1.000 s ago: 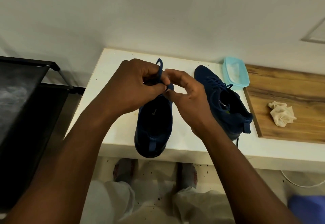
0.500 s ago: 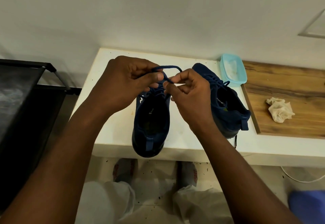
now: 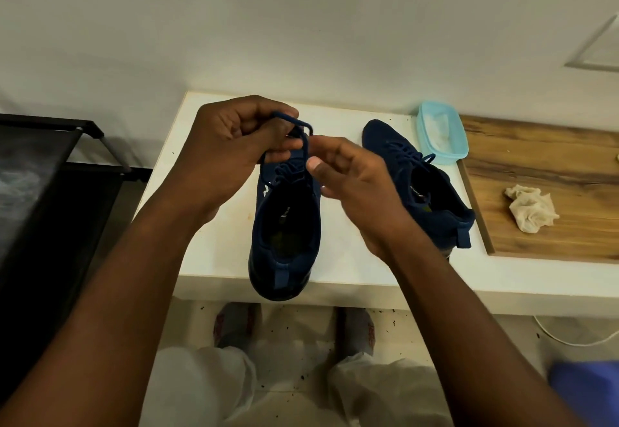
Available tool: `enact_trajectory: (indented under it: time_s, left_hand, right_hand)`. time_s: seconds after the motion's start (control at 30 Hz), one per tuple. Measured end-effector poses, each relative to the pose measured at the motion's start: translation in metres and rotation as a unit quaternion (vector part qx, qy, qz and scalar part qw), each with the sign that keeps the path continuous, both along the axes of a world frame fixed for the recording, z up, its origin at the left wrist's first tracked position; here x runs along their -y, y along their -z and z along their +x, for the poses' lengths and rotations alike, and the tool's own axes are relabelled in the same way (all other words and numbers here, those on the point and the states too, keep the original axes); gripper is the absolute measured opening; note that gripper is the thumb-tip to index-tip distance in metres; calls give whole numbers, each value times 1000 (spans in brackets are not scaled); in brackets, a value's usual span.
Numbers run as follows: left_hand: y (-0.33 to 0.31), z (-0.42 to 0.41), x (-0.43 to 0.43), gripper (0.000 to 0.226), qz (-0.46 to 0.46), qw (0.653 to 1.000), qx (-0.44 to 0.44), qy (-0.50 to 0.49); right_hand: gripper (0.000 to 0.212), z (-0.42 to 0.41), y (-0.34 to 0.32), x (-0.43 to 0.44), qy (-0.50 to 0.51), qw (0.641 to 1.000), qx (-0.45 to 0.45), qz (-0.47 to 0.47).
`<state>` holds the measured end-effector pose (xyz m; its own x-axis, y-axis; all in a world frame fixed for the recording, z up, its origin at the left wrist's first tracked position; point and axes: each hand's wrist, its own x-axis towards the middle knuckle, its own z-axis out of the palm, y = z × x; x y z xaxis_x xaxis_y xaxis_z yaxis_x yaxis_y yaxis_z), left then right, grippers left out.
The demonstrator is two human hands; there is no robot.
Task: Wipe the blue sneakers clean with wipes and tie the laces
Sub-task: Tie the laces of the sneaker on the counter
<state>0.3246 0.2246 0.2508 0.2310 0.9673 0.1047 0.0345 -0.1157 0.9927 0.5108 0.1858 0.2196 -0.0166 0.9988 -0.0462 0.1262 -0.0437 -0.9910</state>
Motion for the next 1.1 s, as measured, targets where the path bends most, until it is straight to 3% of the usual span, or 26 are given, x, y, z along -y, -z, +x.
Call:
enact_trajectory:
  time_s: [0.1, 0.27, 0.4, 0.57, 0.7, 0.83, 0.93, 1.03, 1.1]
  left_hand:
    - [-1, 0, 0, 13, 3, 1000, -5, 10]
    - [-3, 3, 2, 11, -11, 1000, -14, 14]
    - [-5, 5, 2, 16, -20, 1000, -20, -10]
    - [-5, 0, 0, 22, -38, 997, -26, -57]
    - [-1, -13, -7, 23, -68, 990, -18, -124]
    - [19, -45, -18, 19, -168, 966, -41, -194]
    - [45, -75, -21, 27, -236, 940, -162, -185]
    - [47, -85, -20, 52, -188, 910, -323, -179]
    - [35, -73, -17, 38, -86, 908, -375, -163]
  right_hand:
    - [29, -7, 3, 2, -20, 1000, 4, 23]
    - [19, -3, 8, -1, 116, 981, 116, 103]
    - [14, -5, 7, 2, 156, 959, 172, 160]
    - [20, 1, -5, 1, 145, 979, 75, 122]
    - [17, 25, -7, 0, 230, 967, -13, 105]
    - [5, 50, 12, 3, 303, 938, 149, 80]
    - [8, 55, 22, 6, 259, 920, 284, 81]
    - [24, 38, 22, 7, 168, 900, 383, 125]
    - [30, 19, 20, 5, 104, 900, 394, 157]
